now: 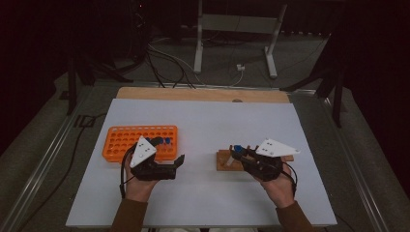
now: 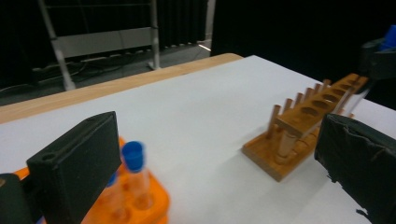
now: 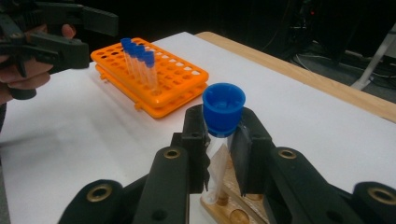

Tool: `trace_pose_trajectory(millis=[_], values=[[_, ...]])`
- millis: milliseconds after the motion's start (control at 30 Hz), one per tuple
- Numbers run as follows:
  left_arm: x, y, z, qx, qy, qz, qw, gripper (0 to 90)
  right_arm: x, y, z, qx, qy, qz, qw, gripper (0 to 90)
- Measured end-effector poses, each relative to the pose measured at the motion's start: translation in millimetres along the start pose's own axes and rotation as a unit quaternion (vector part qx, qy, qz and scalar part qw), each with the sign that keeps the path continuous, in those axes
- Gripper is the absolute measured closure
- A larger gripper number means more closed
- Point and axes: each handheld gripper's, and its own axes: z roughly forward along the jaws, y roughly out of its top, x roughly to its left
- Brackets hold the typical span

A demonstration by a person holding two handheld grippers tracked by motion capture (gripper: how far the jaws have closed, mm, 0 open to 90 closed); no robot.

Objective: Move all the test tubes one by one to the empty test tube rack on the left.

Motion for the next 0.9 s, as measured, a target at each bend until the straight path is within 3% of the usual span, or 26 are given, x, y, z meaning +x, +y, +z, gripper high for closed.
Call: trace_pose_trajectory(millis=[567,767,900], values=[[-40.2,-6.1,28.8,0.028,-0.067,0.021,0.9971,3.9,13.4,-1.8,13.5,0.015,0.035,0.002,0.9993,77.2],[-57.4,-10.6,38.7,0.039,-0.09,0.04,0.9944,12.6,20.6,-2.8,19.9,0.022,0.047,-0.004,0.9987,77.2],[-66.0,-13.1,44.3,0.045,-0.095,0.044,0.9935,20.3,23.8,-2.1,20.9,0.022,0.052,-0.006,0.9984,77.2]])
